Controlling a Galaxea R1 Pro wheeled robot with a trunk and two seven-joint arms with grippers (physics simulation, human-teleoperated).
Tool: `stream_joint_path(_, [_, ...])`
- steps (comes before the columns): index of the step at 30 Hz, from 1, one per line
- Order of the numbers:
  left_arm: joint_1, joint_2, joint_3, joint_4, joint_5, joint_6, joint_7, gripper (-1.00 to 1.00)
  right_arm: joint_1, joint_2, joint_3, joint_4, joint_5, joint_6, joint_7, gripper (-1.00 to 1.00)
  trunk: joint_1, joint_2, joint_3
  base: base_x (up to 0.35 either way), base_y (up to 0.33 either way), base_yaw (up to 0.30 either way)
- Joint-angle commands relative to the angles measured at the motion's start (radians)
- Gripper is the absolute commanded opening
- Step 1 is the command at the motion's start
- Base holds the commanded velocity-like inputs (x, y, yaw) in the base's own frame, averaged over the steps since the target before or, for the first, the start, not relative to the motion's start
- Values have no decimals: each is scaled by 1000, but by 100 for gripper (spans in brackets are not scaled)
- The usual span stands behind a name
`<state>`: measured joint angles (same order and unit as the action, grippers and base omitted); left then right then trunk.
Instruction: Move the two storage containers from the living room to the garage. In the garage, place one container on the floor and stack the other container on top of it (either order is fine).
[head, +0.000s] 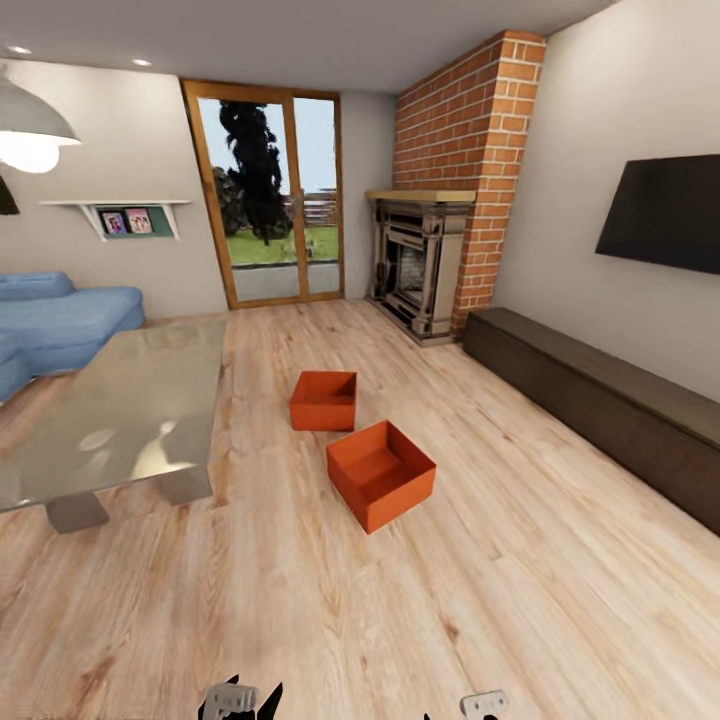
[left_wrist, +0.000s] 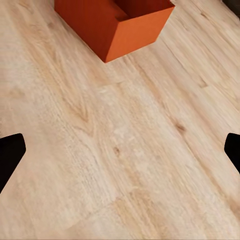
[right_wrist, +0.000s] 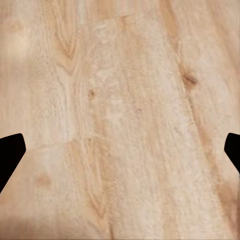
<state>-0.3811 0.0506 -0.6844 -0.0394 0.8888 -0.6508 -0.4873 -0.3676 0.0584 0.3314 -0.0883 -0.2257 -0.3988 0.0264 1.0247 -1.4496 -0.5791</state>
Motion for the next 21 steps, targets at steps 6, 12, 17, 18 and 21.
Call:
stream_joint_path(6, [-1, 0, -6, 1, 11, -1, -7, 100, -1, 0, 6, 1, -11, -4, 3, 100, 0, 0, -1, 197, -284, 295])
stream_joint_path(12, [-1, 0, -6, 1, 11, -1, -7, 100, -1, 0, 6, 1, -11, -3, 3, 100, 0, 0, -1, 197, -284, 295])
stream_joint_path(17, [-1, 0, -6, 1, 11, -1, -7, 100, -1, 0, 6, 1, -11, -3, 3, 100, 0, 0, -1, 197, -284, 295])
stream_joint_path(18, [-1, 0, -6, 1, 11, -1, -7, 100, -1, 0, 6, 1, -11, -3, 3, 100, 0, 0, -1, 197, -284, 295])
stream_joint_path(21, [-1, 0, -6, 1, 11, -1, -7, 100, -1, 0, 6, 1, -11, -4, 3, 100, 0, 0, -1, 197, -284, 294])
